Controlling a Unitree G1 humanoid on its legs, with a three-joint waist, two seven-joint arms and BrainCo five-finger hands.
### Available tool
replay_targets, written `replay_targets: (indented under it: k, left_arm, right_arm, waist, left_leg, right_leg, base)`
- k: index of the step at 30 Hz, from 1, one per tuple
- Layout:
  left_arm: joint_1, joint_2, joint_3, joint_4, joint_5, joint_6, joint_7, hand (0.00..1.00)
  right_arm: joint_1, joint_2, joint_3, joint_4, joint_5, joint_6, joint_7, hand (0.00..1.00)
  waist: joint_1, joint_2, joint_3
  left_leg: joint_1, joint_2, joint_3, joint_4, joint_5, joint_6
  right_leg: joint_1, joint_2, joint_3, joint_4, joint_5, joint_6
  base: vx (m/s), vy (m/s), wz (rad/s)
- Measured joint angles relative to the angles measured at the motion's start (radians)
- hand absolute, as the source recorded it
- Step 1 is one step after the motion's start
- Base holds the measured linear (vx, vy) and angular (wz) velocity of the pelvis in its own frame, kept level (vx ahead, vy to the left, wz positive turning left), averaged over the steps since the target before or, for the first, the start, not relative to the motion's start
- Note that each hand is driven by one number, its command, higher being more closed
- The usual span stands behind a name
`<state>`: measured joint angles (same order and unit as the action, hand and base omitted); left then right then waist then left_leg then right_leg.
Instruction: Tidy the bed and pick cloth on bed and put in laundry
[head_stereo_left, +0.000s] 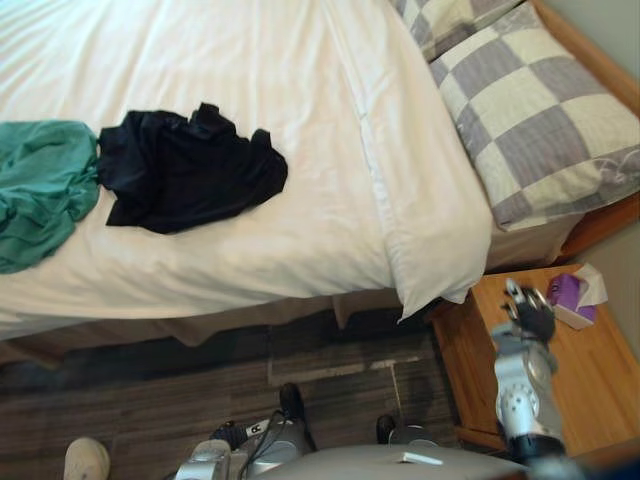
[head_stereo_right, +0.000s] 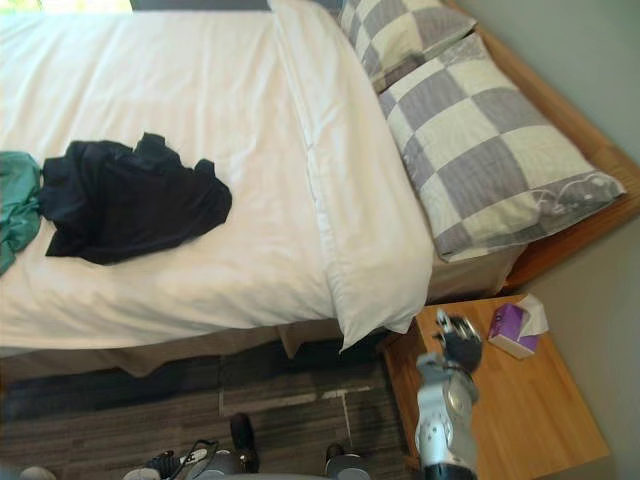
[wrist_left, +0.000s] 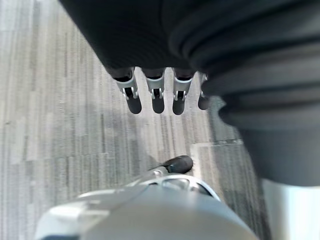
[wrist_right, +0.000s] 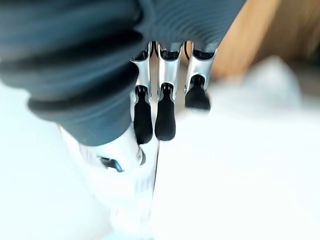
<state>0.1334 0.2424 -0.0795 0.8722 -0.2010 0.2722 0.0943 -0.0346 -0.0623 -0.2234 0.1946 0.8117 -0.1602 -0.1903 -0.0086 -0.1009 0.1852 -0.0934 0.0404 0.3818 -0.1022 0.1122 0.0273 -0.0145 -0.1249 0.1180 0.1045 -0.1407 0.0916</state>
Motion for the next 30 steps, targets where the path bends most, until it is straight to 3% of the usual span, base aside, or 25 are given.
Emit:
replay_targets:
  k: [3,7,9,12,14,18,25,28,30]
  left_arm:
    - [-0.038,0.002,0.001,-0.009,-0.03,0.009,0.004,0.0]
    - [-0.097,-0.016,0.001,-0.032,-0.064,0.005,0.029,0.0]
    - [-0.131,-0.028,0.001,-0.046,-0.068,-0.008,0.038,0.0]
    - [-0.17,-0.029,0.002,-0.052,-0.097,-0.034,0.045,0.0]
    - [-0.22,-0.032,0.004,-0.057,-0.107,-0.058,0.074,0.0]
    - [-0.273,-0.029,0.013,-0.065,-0.114,-0.063,0.126,0.0]
    - [-0.314,-0.044,0.025,-0.057,-0.142,-0.077,0.153,0.0]
    - [-0.362,-0.053,0.053,-0.024,-0.164,-0.086,0.157,0.0]
    - [-0.391,-0.067,0.076,-0.021,-0.173,-0.085,0.177,0.0]
  right_arm:
    - [-0.141,-0.041,-0.003,-0.018,0.205,-0.028,0.121,1.0]
    - [-0.341,-0.153,-0.044,-0.151,0.336,-0.075,0.17,1.0]
    - [-0.409,-0.206,-0.084,-0.249,0.384,-0.094,0.179,1.0]
    - [-0.452,-0.234,-0.078,-0.329,0.423,-0.12,0.183,1.0]
    - [-0.471,-0.235,-0.074,-0.401,0.464,-0.181,0.182,1.0]
    - [-0.52,-0.241,-0.073,-0.437,0.474,-0.256,0.122,1.0]
    - [-0.678,-0.292,-0.068,-0.343,0.505,-0.263,0.104,1.0]
    - [-0.711,-0.291,-0.071,-0.317,0.521,-0.289,0.172,1.0]
    - [-0.749,-0.293,-0.071,-0.307,0.562,-0.328,0.256,1.0]
  waist:
    - [0.003,0.021,0.074]
    - [0.009,0.07,0.184]
    - [0.02,0.093,0.239]
    - [0.025,0.103,0.286]
    - [0.025,0.122,0.328]
    - [0.027,0.133,0.355]
    - [0.045,0.151,0.361]
    - [0.051,0.153,0.363]
    - [0.051,0.153,0.363]
  left_leg:
    - [-0.037,0.009,-0.011,0.004,0.014,0.016]
    - [-0.128,0.004,-0.033,0.004,0.021,0.019]
    - [-0.195,-0.01,-0.035,0.042,0.018,0.026]
    - [-0.317,-0.008,-0.043,0.187,-0.033,0.038]
    - [-0.45,0.014,-0.077,0.322,-0.064,0.047]
    - [-0.66,0.043,-0.122,0.541,-0.129,0.052]
    - [-0.903,0.049,-0.144,0.701,-0.165,0.05]
    - [-0.991,0.056,-0.142,0.715,-0.153,0.044]
    - [-1.04,0.061,-0.141,0.729,-0.14,0.044]
  right_leg:
    - [-0.036,0.012,0.005,0.009,0.043,-0.008]
    - [-0.144,0.015,0.004,0.066,0.041,-0.019]
    - [-0.216,-0.003,0.001,0.129,0.0,-0.007]
    - [-0.309,-0.021,-0.002,0.223,-0.063,0.003]
    - [-0.411,-0.014,-0.026,0.325,-0.104,-0.001]
    - [-0.597,-0.005,-0.049,0.53,-0.182,-0.012]
    - [-0.863,-0.015,-0.049,0.778,-0.271,-0.021]
    - [-0.97,-0.015,-0.05,0.839,-0.279,-0.026]
    - [-1.028,-0.012,-0.047,0.873,-0.28,-0.027]
  base:
    - [0.03,0.049,0.16]
    - [-0.06,0.031,0.13]
    - [-0.05,0.023,0.18]
    - [-0.05,-0.006,0.26]
    - [-0.05,-0.026,0.38]
    - [-0.04,-0.025,0.29]
    - [-0.09,-0.032,0.18]
    - [-0.08,-0.059,0.14]
    - [-0.06,-0.064,0.04]
